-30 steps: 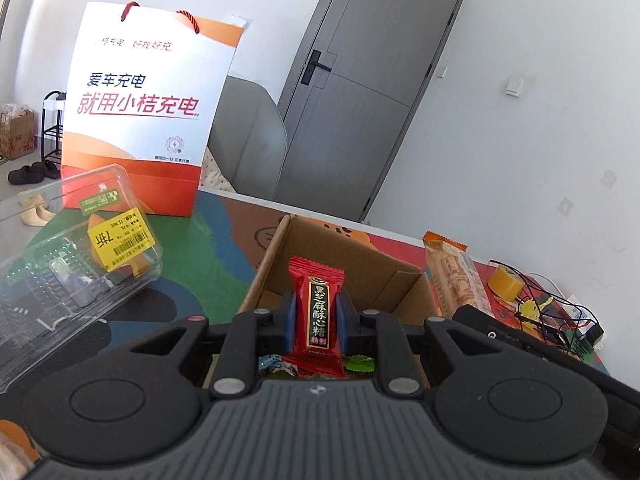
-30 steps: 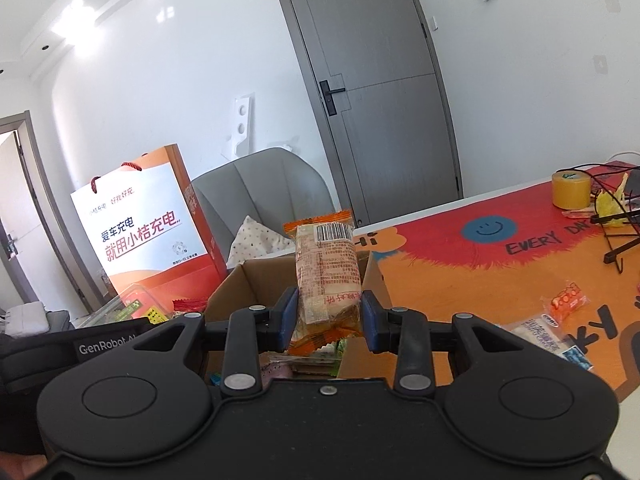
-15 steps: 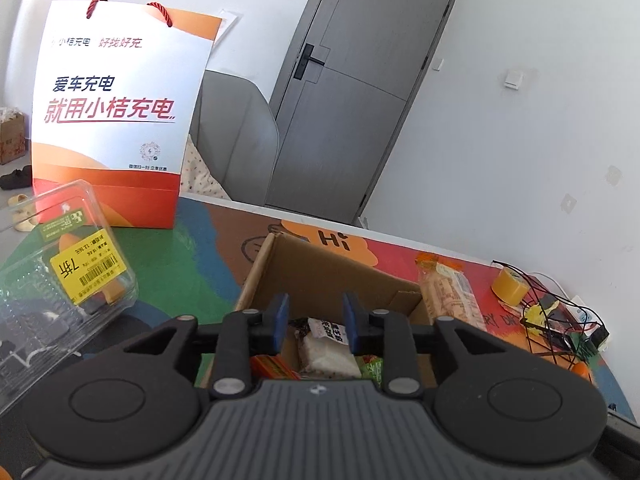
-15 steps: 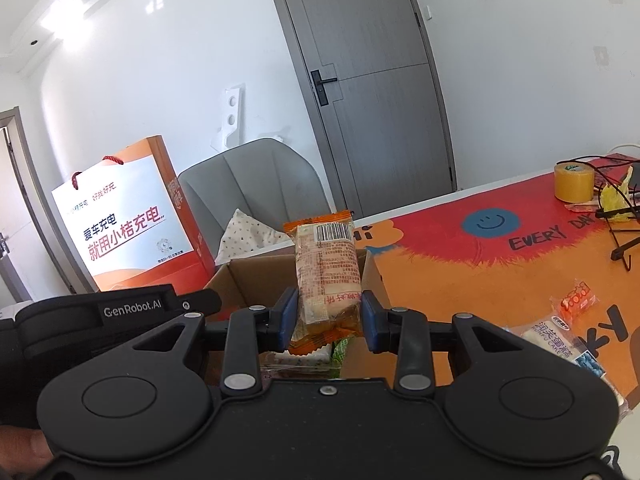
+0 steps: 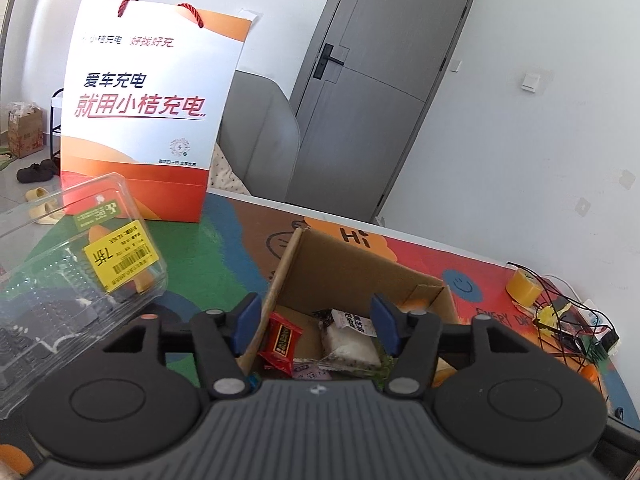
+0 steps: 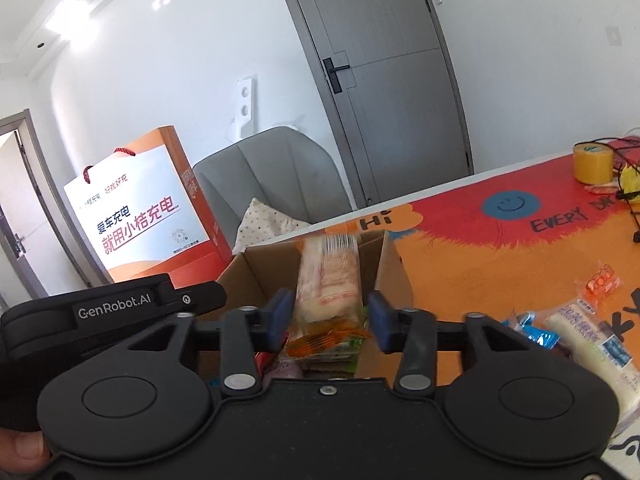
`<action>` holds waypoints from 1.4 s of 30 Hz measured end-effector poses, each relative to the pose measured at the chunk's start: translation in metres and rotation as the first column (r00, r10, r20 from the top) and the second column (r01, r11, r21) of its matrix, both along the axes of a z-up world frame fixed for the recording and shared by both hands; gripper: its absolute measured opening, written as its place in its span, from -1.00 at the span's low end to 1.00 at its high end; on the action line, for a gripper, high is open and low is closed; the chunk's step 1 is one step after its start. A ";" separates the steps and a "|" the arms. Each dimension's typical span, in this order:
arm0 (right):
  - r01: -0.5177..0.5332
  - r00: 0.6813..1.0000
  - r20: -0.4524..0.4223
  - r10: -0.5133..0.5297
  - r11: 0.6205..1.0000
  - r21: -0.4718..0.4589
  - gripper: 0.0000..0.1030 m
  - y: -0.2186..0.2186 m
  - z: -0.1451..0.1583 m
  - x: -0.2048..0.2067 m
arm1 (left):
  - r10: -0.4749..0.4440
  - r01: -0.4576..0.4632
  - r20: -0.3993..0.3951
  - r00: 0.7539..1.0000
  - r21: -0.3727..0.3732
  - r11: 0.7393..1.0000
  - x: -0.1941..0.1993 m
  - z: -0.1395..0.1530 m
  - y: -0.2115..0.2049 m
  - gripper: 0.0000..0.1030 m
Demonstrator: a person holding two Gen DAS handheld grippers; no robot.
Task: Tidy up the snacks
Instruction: 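Carry both snacks over the box and open both grippers to drop them, then move both grippers back toward the snack pile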
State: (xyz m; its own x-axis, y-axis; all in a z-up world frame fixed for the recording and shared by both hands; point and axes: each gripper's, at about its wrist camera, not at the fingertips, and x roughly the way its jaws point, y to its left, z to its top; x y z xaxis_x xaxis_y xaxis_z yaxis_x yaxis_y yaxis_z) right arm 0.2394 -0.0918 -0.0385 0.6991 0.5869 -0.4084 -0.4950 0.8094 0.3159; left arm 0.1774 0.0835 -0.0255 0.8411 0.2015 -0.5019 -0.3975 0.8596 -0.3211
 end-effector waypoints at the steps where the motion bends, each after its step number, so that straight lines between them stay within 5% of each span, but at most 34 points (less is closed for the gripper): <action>1: 0.011 1.000 0.007 -0.011 1.000 -0.004 0.10 0.000 0.000 -0.002 | 0.002 -0.002 -0.001 1.000 0.003 1.000 -0.001 0.000 -0.001 0.27; 9: 0.063 0.998 -0.012 -0.063 0.998 0.001 0.21 -0.018 0.000 -0.005 | 0.013 -0.012 -0.016 1.000 0.038 0.999 -0.007 0.000 -0.010 0.64; 30: 0.179 0.983 -0.044 -0.178 0.984 0.017 0.96 -0.097 0.005 -0.025 | -0.052 0.053 -0.012 0.999 0.095 0.994 -0.023 0.009 -0.073 0.88; 42: 0.228 0.973 -0.039 -0.227 0.973 0.042 0.99 -0.144 0.011 -0.034 | -0.147 0.149 -0.024 0.989 0.106 0.983 -0.025 0.016 -0.109 0.89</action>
